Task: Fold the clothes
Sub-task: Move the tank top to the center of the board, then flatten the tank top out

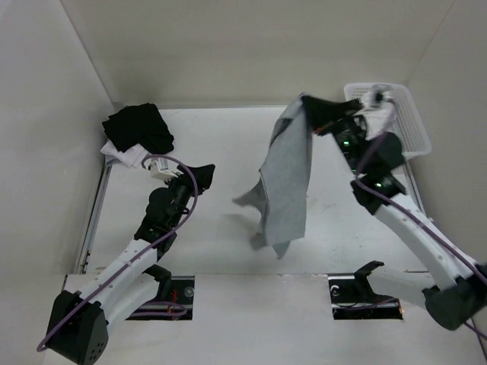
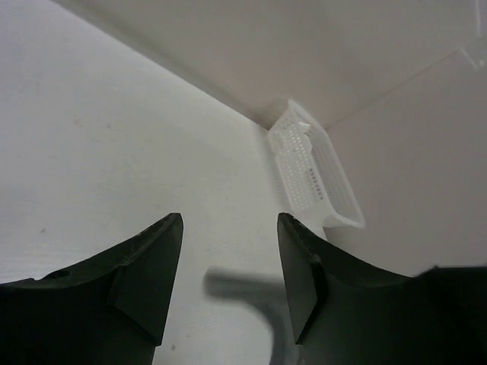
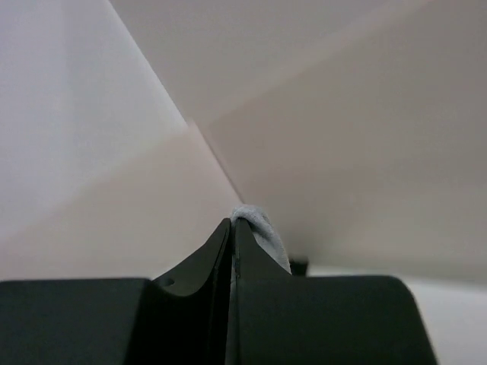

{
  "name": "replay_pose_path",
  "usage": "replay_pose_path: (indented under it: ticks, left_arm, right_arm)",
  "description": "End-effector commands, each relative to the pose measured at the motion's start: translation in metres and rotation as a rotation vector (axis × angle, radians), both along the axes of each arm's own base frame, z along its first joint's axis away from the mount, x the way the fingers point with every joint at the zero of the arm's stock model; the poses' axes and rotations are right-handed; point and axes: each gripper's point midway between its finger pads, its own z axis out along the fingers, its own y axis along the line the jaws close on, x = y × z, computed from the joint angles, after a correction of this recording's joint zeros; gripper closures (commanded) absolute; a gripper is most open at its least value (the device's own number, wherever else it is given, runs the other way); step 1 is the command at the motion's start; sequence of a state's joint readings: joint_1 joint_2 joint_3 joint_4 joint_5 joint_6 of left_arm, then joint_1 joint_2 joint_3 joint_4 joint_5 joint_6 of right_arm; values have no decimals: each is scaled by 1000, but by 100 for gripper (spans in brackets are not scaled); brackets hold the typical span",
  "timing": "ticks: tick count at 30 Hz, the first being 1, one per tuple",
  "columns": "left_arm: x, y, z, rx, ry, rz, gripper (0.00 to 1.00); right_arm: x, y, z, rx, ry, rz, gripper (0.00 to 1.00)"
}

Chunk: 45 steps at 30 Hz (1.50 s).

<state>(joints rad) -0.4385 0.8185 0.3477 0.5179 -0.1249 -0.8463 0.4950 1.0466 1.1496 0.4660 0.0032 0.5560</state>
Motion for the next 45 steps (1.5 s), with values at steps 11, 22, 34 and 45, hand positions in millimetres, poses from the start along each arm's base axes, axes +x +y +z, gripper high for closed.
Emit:
replay_pose_path:
  ticks: [11,22,34,45]
  left_arm:
    - [0,4,-38,19,115,-4,48]
    - [-2,-8,-76,-26,209,-65,47]
    - [-13,15,-164,124,475,-22,48]
    - [1,-8,-177,223,469,-47,48]
  right_arm:
    - [62,150,-229,-315,536,308,98]
    - [26,164,-297,-325,740,265,99]
    - [-87,149,-393,-475,951,299,44]
    - [91,106,-389,-539,833,-46,74]
